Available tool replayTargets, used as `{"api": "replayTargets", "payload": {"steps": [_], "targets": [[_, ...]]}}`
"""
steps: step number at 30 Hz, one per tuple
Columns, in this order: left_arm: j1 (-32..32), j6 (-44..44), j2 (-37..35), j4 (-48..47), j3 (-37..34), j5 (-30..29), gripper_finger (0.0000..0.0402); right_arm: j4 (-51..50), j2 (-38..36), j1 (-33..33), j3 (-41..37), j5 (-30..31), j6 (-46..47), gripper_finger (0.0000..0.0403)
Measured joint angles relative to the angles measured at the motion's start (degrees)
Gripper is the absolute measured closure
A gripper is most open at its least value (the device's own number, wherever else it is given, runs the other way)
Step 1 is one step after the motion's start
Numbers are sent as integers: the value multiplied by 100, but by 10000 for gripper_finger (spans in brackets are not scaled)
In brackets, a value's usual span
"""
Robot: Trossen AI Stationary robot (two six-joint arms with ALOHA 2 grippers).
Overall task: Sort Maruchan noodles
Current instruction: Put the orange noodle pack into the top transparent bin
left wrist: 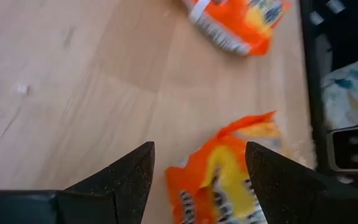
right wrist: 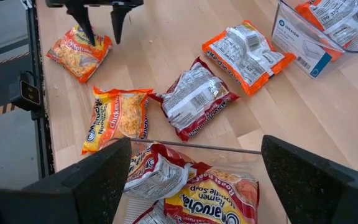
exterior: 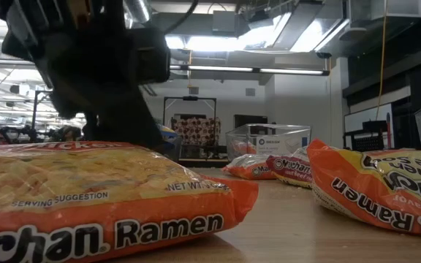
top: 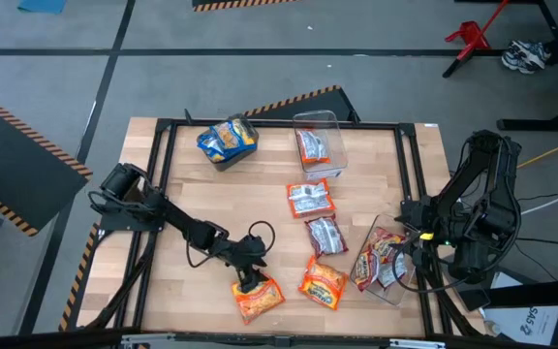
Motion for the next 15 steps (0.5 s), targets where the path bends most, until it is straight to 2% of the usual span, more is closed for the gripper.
{"api": "replayTargets", "payload": {"steps": [12, 15], "targets": [[-66, -284, 214, 96, 7, 820, 156, 1, 0, 0, 0, -107, 13, 56], [-91, -310, 244, 63, 13, 866, 157, -15, 0, 0, 0, -106, 15, 56]]}}
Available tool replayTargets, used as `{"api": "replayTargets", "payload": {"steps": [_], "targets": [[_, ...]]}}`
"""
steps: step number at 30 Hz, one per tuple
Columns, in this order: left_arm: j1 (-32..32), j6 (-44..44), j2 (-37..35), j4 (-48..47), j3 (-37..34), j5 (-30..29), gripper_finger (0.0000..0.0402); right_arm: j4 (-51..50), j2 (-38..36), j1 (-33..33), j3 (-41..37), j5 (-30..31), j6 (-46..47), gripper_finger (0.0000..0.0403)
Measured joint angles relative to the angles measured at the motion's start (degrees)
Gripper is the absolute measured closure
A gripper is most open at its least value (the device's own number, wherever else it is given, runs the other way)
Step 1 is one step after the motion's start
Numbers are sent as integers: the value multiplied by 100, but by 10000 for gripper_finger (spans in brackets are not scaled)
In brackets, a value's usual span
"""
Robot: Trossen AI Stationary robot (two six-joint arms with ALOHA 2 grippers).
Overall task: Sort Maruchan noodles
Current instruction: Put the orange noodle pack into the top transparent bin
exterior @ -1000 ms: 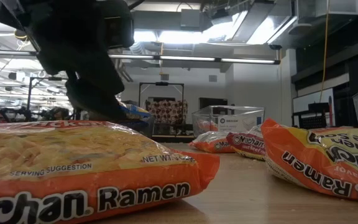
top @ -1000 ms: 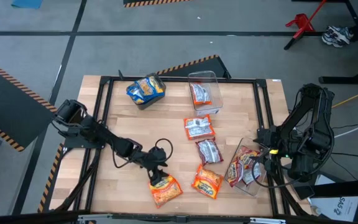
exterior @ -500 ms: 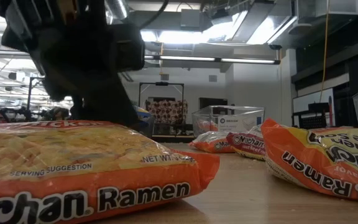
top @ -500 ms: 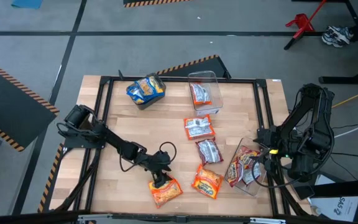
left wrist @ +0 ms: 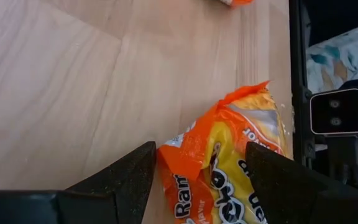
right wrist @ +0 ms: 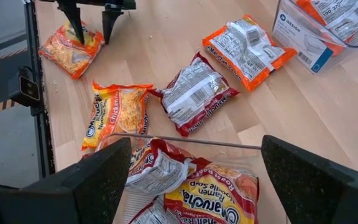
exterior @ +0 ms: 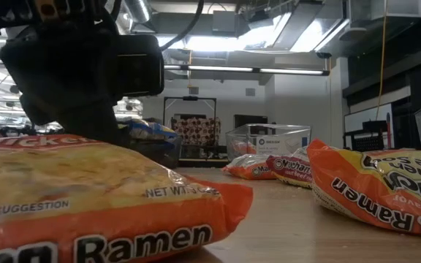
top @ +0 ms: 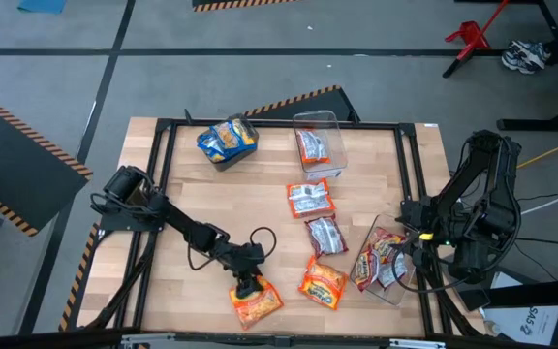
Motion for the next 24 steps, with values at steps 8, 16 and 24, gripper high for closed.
{"api": "replayTargets", "payload": {"steps": [8, 16, 24], "targets": [[-27, 8, 133, 37, 7, 39, 184, -82, 0, 0, 0, 0, 2, 56], [-33, -150, 197, 26, 11, 109, 245, -112, 0, 0, 0, 2, 4, 56], [79, -715, 191, 5, 11, 221, 331, -119, 0, 0, 0, 2, 4, 56]]}}
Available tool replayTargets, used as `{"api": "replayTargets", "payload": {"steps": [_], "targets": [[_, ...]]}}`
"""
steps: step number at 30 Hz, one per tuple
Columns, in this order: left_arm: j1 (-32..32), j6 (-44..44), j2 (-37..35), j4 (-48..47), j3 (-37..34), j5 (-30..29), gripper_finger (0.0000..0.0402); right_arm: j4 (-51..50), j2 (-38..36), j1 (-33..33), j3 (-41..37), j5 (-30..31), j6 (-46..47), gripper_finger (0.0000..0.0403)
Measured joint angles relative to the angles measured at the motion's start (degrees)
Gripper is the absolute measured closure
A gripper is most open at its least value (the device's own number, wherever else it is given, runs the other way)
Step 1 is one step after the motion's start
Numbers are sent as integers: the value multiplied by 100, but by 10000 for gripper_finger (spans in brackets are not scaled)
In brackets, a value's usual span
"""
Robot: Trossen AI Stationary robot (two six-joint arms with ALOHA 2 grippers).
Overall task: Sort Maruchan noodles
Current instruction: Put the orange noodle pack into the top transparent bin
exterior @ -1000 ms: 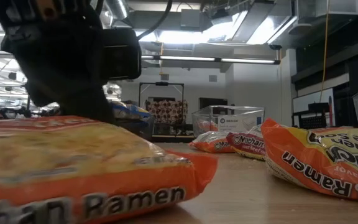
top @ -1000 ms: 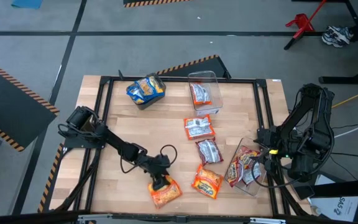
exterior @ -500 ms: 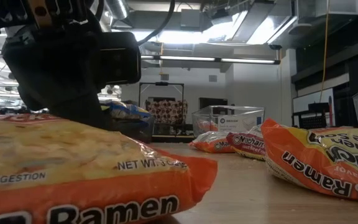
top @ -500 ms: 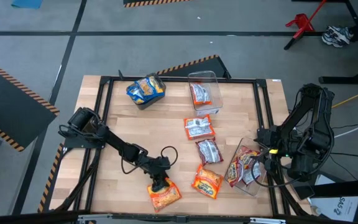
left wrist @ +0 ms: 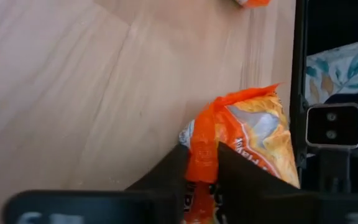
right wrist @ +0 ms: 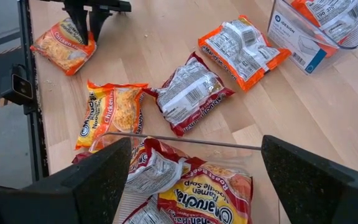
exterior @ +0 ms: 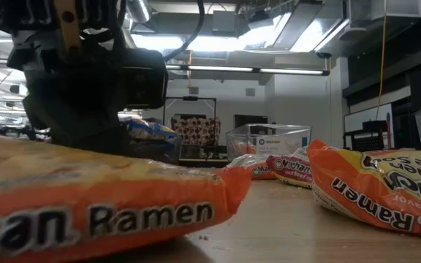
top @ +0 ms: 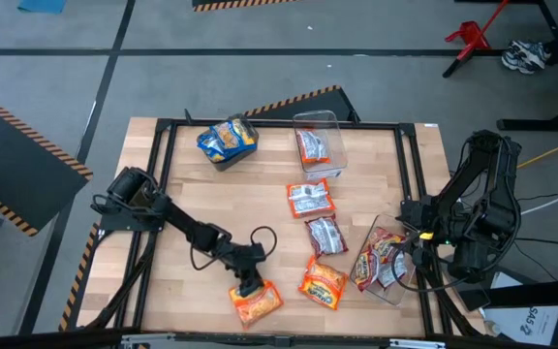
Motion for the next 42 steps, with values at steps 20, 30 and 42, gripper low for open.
{"api": "replayTargets", "payload": {"steps": [20, 30, 42], "targets": [[1193, -359, -727, 142, 215, -319, 400, -44, -2, 0, 0, 2, 0, 56], [2237, -318, -959, 128, 964, -665, 401, -124, -1, 0, 0, 177, 2, 56], [3267, 357, -959, 152, 2357, -1249, 401, -136, -2, 0, 0, 260, 0, 56]]}}
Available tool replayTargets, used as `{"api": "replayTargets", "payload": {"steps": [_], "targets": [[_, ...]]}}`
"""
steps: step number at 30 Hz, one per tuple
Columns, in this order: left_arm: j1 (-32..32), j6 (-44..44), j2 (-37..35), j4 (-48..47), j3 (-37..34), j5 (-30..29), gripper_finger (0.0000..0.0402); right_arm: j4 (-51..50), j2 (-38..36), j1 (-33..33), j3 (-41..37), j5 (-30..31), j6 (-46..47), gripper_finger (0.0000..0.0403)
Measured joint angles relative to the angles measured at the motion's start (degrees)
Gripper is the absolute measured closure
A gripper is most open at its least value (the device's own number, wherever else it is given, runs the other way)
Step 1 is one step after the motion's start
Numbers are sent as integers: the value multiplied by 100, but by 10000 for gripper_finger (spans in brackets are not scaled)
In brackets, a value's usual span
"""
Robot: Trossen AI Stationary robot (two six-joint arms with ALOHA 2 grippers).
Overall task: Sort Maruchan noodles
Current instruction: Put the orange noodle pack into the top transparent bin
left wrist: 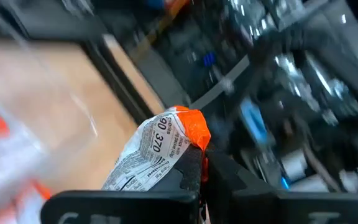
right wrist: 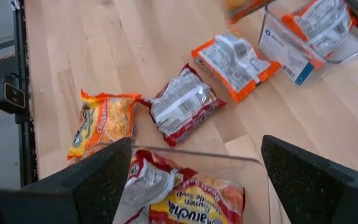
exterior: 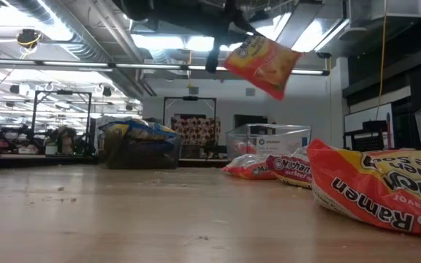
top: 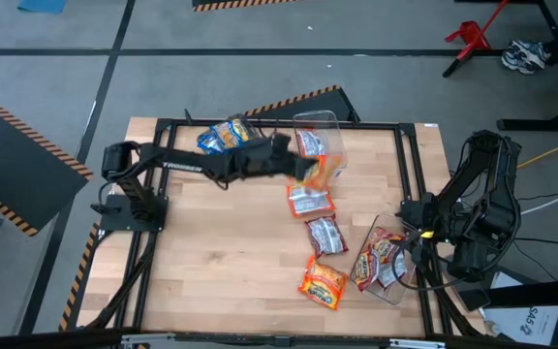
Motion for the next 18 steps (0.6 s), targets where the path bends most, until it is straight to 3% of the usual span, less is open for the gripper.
{"api": "replayTargets", "payload": {"steps": [9, 18], "targets": [[813, 108, 370, -32, 473, -713, 401, -23, 2, 0, 0, 402, -11, 56], [885, -136, 1382, 1, 1159, -886, 402, -141, 2, 1, 0, 404, 5, 56]]}}
